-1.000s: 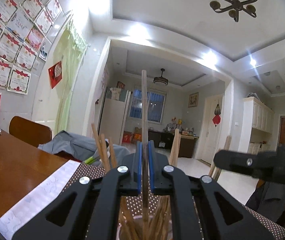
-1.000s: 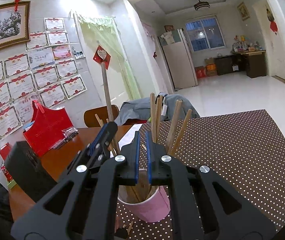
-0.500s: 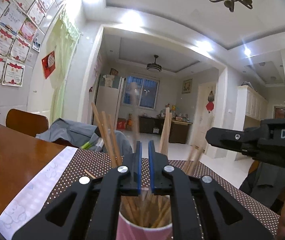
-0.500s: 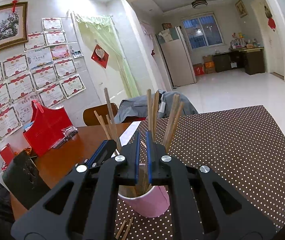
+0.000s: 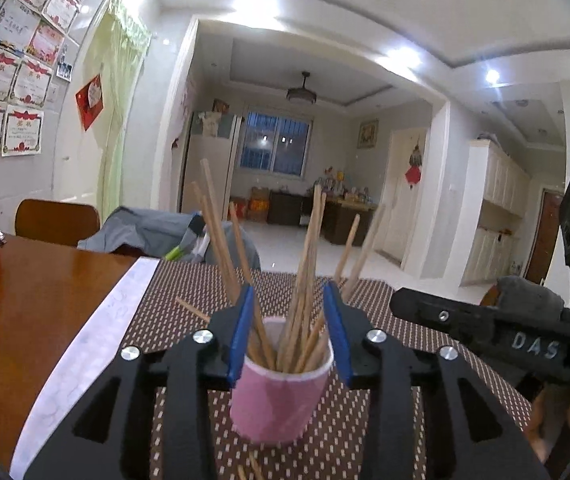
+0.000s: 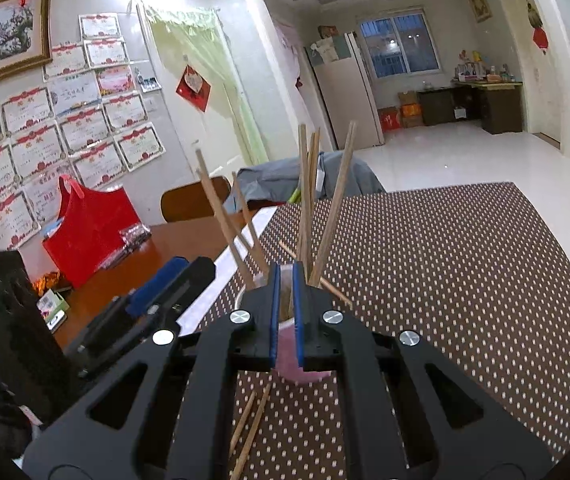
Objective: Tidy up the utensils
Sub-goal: 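Move both grippers back toward the remaining chopsticks on the cloth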
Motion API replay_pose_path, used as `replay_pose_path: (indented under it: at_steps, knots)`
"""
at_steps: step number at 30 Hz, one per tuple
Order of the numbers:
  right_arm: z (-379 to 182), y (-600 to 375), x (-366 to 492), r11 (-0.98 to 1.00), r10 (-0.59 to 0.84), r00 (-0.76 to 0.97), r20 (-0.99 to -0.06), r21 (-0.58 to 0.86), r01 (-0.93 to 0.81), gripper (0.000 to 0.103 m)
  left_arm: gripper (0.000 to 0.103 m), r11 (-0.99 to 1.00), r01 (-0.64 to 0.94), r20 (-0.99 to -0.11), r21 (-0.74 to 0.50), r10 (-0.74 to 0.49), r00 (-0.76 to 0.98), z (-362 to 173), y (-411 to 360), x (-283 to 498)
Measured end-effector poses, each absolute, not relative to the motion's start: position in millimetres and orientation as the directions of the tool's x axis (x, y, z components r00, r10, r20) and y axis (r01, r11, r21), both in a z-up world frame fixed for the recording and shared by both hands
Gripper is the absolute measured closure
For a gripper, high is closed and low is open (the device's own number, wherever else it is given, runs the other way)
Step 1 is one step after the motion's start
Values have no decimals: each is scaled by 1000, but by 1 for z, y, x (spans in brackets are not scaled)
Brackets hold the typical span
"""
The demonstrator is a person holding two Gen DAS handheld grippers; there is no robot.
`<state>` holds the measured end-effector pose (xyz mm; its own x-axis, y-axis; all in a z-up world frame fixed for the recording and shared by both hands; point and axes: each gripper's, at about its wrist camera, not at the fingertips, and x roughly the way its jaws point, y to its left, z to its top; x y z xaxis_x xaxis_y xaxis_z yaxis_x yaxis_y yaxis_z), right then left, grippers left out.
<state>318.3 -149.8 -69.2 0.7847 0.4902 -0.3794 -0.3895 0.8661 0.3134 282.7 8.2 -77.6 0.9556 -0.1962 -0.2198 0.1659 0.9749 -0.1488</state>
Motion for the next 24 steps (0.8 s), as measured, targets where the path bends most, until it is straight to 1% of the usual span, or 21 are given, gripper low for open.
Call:
replay_pose_path:
  at_steps: [7, 9, 12, 15, 16, 18, 20, 22, 23, 24]
  knots:
    - [-82, -149, 291, 880, 471, 767, -436, 300, -369, 96, 61, 980, 150, -301, -133, -185, 936, -74, 12, 247]
    - [-87, -146, 282, 885, 462, 755, -465, 290, -364, 96, 61, 979, 156, -327, -128, -190, 926, -74, 13, 238]
    - [-95, -141, 274, 888, 459, 725, -514, 283, -362, 96, 61, 980, 159, -407, -122, -196, 892, -78, 14, 229]
    - [-106, -137, 267, 886, 464, 686, -561, 291, -362, 96, 61, 977, 169, -526, -126, -211, 824, -88, 14, 226]
    - [-110, -136, 264, 884, 468, 672, -574, 299, -360, 96, 61, 979, 168, -578, -118, -205, 790, -95, 13, 226]
    - [-116, -135, 260, 887, 461, 659, -594, 299, -352, 96, 61, 983, 156, -645, -98, -182, 742, -106, 13, 225]
    - [-123, -134, 257, 888, 458, 639, -617, 303, -345, 95, 61, 982, 155, -694, -105, -184, 696, -117, 15, 227]
    - [-129, -131, 254, 894, 447, 622, -642, 297, -336, 94, 61, 984, 141, -745, -113, -177, 643, -129, 18, 229]
    - [-132, -130, 252, 896, 442, 617, -651, 292, -334, 89, 61, 984, 136, -765, -112, -173, 621, -133, 19, 231]
    - [-134, -129, 251, 898, 437, 611, -660, 287, -333, 82, 61, 985, 132, -785, -115, -171, 596, -138, 20, 232]
